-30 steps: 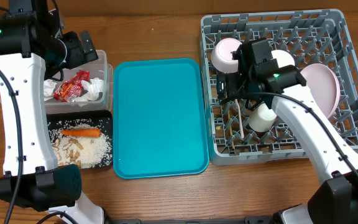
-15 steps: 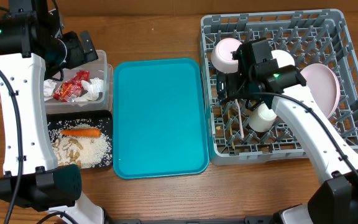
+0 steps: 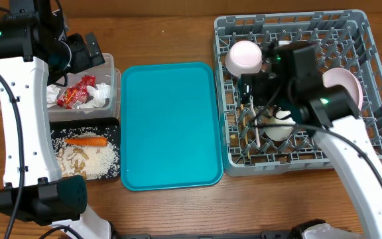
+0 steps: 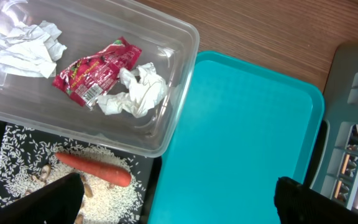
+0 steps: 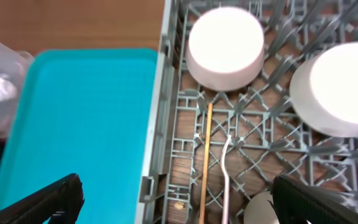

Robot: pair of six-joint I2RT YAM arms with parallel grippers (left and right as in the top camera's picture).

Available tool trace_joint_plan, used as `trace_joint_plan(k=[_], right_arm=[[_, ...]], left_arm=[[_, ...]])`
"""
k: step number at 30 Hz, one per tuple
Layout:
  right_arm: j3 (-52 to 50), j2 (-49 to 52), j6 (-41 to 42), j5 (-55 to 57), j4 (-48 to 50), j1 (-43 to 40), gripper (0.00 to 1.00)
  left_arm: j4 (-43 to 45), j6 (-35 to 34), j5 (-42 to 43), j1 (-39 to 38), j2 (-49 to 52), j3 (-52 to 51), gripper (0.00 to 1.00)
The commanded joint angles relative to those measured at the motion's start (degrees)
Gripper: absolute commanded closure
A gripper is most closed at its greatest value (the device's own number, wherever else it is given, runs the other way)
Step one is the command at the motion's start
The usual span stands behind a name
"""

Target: Sort waste into correct bins and load items into the dishwasher

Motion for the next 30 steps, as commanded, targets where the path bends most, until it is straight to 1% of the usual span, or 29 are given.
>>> trace_joint_plan(k=[1, 5, 11, 13, 16, 19, 22, 26, 30], right_arm=[[1.51, -4.24, 0.15, -0.31, 0.28, -0.22, 0.0], [1.51, -9.22, 0.13, 2.73, 0.76, -0.22, 0.0], [1.03, -17.44, 0.11, 2.75, 0.87, -0.22, 0.0], [-0.28, -20.02, 0.11, 2.78, 1.57, -0.24, 0.0], [-4.87, -25.33, 0.13, 2.75, 4.66, -0.74, 0.0], [-12.04, -31.52, 0.11, 2.75, 11.72, -1.03, 0.0], [-22.05, -39.26, 0.11, 2.75, 20.98, -1.31, 0.0], [-38.25, -50.99, 0.13, 3.13, 33.24, -1.84, 0.0], [-50.95, -59.32, 0.15, 2.86, 41.59, -3.56, 0.0]], left_arm=[[0.09, 0.24, 0.22, -0.11, -0.09, 0.74, 0.0], [0.09, 0.24, 0.22, -0.11, -0.09, 0.74, 0.0], [0.09, 0.24, 0.22, -0.11, -0.09, 0.74, 0.0], [0.09, 0.24, 0.22, -0.11, -0.09, 0.74, 0.0], [0.09, 0.24, 0.22, -0.11, -0.09, 0.74, 0.0], [0.09, 0.24, 0.22, -0.11, -0.09, 0.74, 0.0], [0.09, 0.24, 0.22, -0.11, -0.09, 0.74, 0.0], [0.09, 0.24, 0.22, -0.11, -0.09, 0.74, 0.0], [0.09, 0.24, 0.22, -0.11, -0.09, 0.74, 0.0]])
